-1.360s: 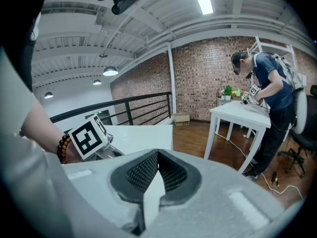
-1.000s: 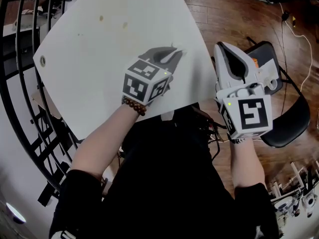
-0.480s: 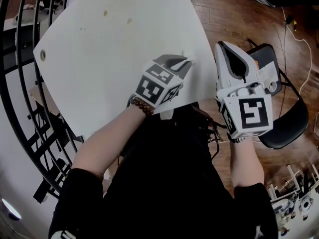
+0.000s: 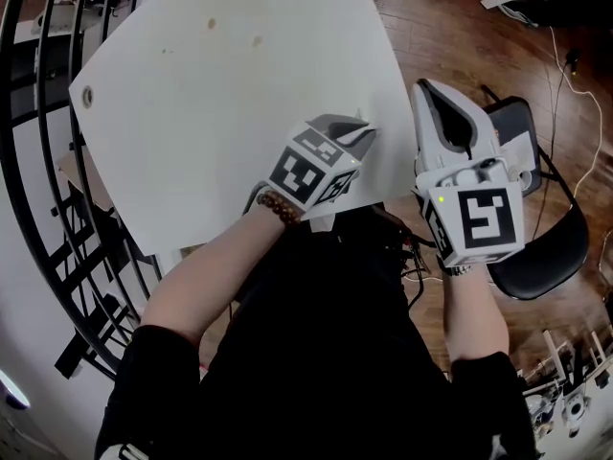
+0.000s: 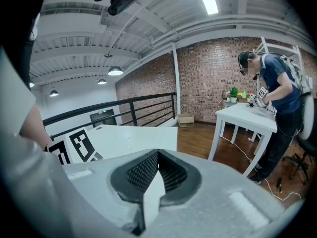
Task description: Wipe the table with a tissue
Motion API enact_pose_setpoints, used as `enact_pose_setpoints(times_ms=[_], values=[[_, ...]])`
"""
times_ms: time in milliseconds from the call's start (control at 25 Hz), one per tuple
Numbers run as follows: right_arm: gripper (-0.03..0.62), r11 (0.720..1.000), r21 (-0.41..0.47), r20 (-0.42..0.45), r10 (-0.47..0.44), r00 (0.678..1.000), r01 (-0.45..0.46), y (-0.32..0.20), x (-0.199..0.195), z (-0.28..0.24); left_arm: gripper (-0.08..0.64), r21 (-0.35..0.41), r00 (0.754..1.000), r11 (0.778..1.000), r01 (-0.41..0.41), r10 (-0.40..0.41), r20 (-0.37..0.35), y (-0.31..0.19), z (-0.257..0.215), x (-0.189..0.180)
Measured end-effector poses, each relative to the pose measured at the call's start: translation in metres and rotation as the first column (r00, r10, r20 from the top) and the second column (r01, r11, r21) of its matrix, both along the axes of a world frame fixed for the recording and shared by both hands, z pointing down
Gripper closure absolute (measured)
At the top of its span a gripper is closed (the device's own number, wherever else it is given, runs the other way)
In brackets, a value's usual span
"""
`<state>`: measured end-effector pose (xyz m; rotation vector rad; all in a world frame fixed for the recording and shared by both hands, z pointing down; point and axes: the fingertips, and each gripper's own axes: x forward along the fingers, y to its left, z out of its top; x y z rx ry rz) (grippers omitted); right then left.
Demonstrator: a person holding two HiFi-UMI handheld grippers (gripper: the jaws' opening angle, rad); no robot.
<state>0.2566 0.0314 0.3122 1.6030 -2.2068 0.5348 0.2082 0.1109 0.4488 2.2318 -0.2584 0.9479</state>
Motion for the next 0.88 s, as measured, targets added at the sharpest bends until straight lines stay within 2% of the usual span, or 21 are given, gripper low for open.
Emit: enact_pose_setpoints(times_ms=[160,440,680,880], values=[[0.600,0.999,0.017,0.009,-0.044,0.999,0.044,-0.010,-0.005,-0.001,0.535,-0.009,1.000,1.000,0.030,-0.030,-0.009,-0.005,-0.004,-0.003],[0.600,0.992,0.043,0.023,-0.123,0.992,0.122,-0.026,-0.020,-0.011,0.535,0.036,0.989,0.988,0.151,-0.151,-0.008,-0.032,-0.019,-0.021],[0.600,0.982,0.058,0.025,-0.183,0.983,0.181,-0.033,-0.041,-0.022,0.535,0.104,0.966,0.961,0.257,-0.257,-0.007,-0.062,-0.039,-0.049],[0.600,0.974,0.058,0.019,-0.221,0.975,0.220,-0.051,-0.051,-0.017,0.535,0.124,0.944,0.936,0.330,-0.331,-0.010,-0.092,-0.036,-0.065]])
